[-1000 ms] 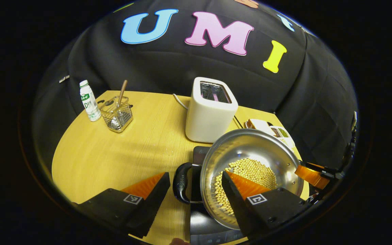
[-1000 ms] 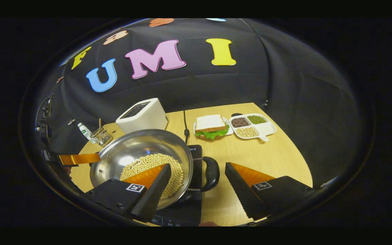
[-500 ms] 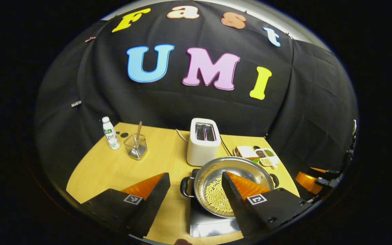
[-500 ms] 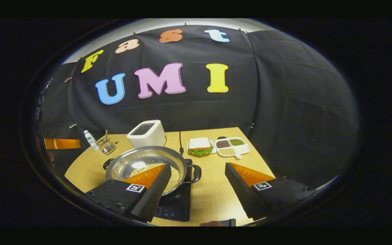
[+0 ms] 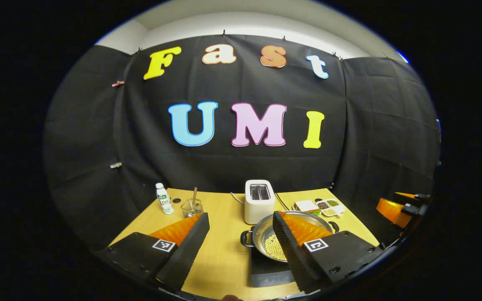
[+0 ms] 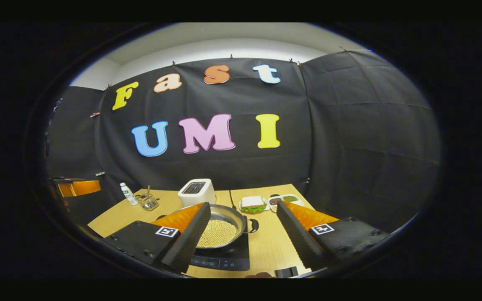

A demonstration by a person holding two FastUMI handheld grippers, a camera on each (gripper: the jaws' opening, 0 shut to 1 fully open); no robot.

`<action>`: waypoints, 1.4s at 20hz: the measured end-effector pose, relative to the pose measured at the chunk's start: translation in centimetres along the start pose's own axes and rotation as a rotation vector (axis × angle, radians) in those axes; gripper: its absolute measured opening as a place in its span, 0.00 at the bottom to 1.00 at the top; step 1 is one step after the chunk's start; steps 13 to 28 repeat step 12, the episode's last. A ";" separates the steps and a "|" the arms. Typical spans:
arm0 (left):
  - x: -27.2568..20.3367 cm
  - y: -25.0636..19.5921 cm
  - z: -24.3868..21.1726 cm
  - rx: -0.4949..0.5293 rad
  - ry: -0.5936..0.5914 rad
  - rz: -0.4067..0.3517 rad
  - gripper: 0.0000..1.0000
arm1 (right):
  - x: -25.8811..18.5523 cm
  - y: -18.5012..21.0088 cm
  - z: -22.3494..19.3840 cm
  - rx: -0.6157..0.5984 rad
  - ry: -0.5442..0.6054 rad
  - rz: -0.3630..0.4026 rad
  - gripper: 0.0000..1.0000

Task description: First push the handle of the pot to place it horizontally, then grasp the pot with both hands and set it on the induction cooktop.

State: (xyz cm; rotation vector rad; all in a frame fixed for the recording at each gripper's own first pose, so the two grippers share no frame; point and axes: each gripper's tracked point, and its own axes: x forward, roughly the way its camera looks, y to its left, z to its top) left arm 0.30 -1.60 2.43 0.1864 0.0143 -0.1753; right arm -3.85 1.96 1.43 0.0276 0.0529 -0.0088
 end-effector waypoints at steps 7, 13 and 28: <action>-8.1 3.3 0.4 -0.007 -0.107 0.035 0.95 | -7.0 4.1 0.7 -0.049 -0.041 0.081 0.98; -10.1 4.9 0.3 -0.007 -0.142 0.055 0.93 | -9.5 4.1 1.9 -0.056 -0.121 0.047 0.98; -10.1 4.9 0.3 -0.007 -0.142 0.055 0.93 | -9.5 4.1 1.9 -0.056 -0.121 0.047 0.98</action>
